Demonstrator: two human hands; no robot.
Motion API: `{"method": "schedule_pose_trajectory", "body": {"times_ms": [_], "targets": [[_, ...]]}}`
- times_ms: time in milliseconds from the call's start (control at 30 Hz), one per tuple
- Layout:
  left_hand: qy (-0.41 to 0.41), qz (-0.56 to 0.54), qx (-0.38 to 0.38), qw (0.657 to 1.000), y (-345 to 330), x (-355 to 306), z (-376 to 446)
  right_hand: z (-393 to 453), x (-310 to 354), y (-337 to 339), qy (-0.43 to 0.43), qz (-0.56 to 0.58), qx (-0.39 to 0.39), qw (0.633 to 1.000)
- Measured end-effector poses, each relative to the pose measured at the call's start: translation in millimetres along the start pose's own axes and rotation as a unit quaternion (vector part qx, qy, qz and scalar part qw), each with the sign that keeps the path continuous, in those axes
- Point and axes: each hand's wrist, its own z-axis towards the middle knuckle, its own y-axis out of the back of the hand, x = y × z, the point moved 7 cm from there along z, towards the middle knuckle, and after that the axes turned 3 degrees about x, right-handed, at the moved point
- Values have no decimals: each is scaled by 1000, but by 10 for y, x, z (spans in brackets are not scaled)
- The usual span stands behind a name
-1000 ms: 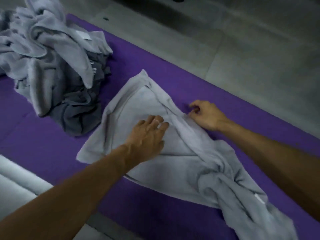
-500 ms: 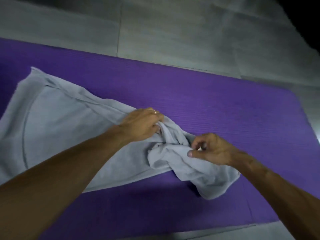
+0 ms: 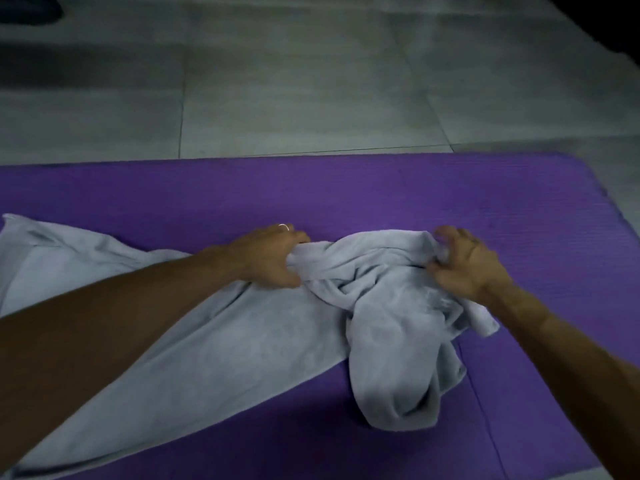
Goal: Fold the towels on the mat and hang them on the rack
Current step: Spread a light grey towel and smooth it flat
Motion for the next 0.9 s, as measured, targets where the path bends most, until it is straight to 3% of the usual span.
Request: {"method": "schedule_pose_trajectory", "body": {"times_ms": [67,167,267,333,400,533,667,733,800,900], "targets": [[10,-18,-28,999,-36,-111,135,129,171,-108,42,-38,34,998],[30,-24,-67,997,3,-207,303,386,109,-214,26,-112,50,992],[15,-73,-50,996,122,-234,451,742,-12,-33,31,-87,86,992],[39,-151,-83,984,286,-167,555,1039,-4,272,42,-59,51,996],[84,-185,-166,965,433,-51,696,1260,47,594,34,-44,-33,998],[220,-12,-188,957,208,-144,843,1090,198,588,74,-81,-117,987],[68,-33,-308,948,-167,-773,480,437,103,165,204,7,-139,969],[30,-39,-347,937,-345,-1022,142,54,-6,28,231,73,-114,964],[36,-57,-343,937,-519,-1183,-162,-278,-81,-124,231,112,-31,966],[64,-81,-273,956,-794,-1300,-358,-728,-108,-406,250,16,95,963]]}}
